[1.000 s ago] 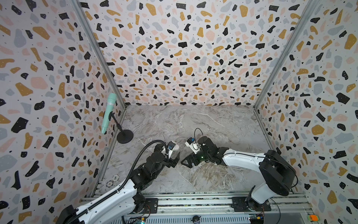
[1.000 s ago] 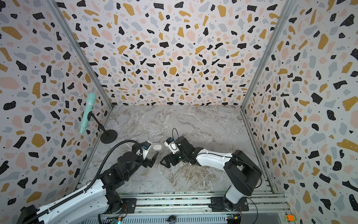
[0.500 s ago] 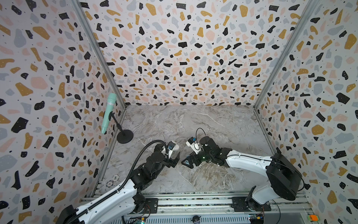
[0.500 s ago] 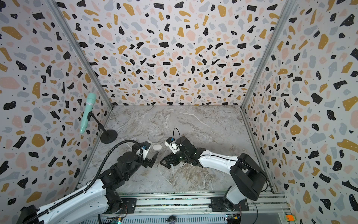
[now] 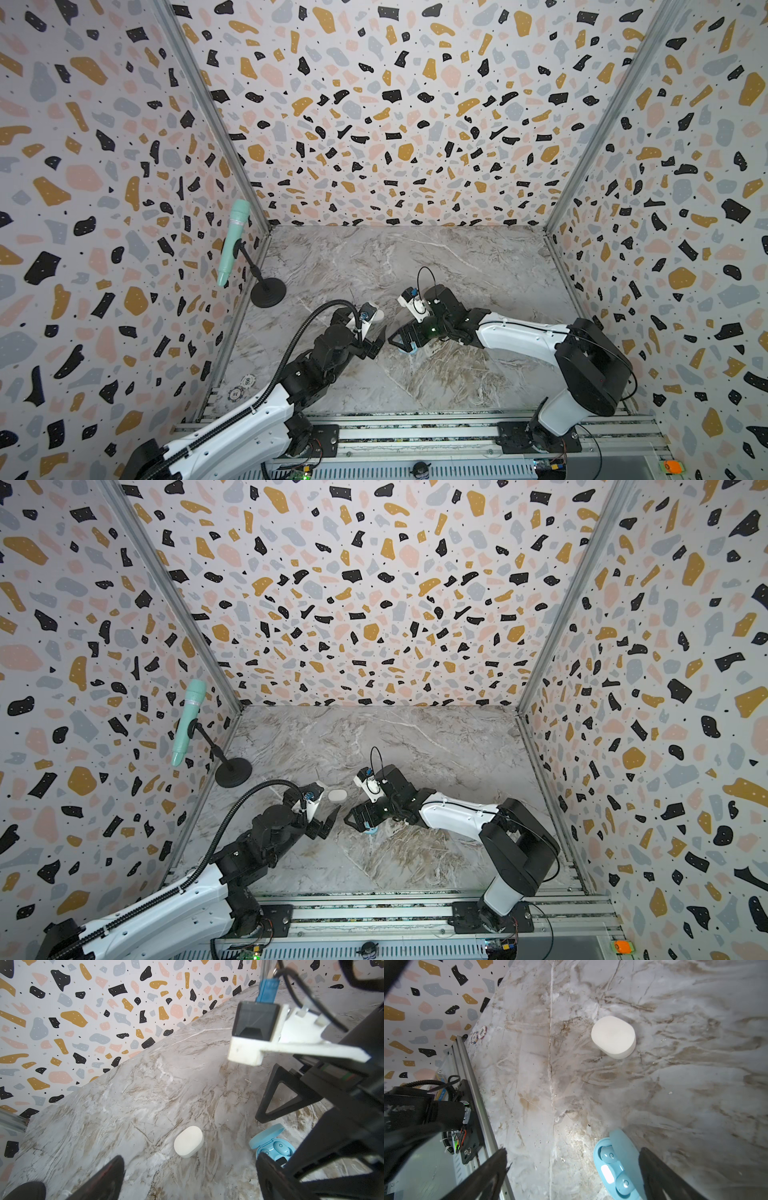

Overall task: Insert wireless bluetooth earbuds into charging case
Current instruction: Close the charging case at the center of the table.

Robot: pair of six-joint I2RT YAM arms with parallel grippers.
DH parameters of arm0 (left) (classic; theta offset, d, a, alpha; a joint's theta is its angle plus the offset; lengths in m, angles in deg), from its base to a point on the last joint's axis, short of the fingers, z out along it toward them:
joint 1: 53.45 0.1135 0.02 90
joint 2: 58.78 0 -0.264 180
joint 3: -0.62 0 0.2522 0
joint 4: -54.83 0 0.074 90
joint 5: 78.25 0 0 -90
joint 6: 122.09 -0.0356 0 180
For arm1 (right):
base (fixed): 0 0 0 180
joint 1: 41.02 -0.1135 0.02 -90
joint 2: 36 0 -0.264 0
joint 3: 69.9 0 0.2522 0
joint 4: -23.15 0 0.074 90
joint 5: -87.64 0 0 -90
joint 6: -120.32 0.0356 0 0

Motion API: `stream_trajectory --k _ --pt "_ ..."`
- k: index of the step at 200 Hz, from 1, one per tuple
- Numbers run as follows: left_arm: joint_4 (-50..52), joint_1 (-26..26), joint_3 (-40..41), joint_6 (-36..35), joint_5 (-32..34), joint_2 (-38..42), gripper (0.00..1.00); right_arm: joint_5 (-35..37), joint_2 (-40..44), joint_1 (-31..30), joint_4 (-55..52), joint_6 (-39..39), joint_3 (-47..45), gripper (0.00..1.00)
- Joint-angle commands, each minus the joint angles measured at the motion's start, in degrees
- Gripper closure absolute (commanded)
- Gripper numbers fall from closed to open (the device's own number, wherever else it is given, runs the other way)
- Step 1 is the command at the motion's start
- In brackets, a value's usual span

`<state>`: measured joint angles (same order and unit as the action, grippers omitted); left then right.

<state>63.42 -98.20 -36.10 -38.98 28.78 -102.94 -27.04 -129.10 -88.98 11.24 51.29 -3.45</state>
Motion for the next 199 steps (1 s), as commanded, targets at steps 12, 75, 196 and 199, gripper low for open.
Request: stream_trajectory --k 12,75,196,199 --pt "-1.60 -0.25 -0.51 -0.81 0.45 -0.01 0.00 -1.02 -0.07 -0.19 -0.63 -0.56 1.07 0.01" --pt "-1.57 -0.25 -0.51 -0.84 0.36 -0.07 0.00 -2.53 1.21 -1.49 0.36 -0.49 -0.21 0.01" --pt "-2.03 -0.25 -0.59 0.58 2.58 1.03 0.00 -0.72 16.74 5.25 -2.06 -1.02 0.59 0.01" --pt "-2.10 -0.24 -0.55 0.74 2.82 1.13 0.00 -1.00 17.15 6.02 -2.03 -0.97 0.60 0.01"
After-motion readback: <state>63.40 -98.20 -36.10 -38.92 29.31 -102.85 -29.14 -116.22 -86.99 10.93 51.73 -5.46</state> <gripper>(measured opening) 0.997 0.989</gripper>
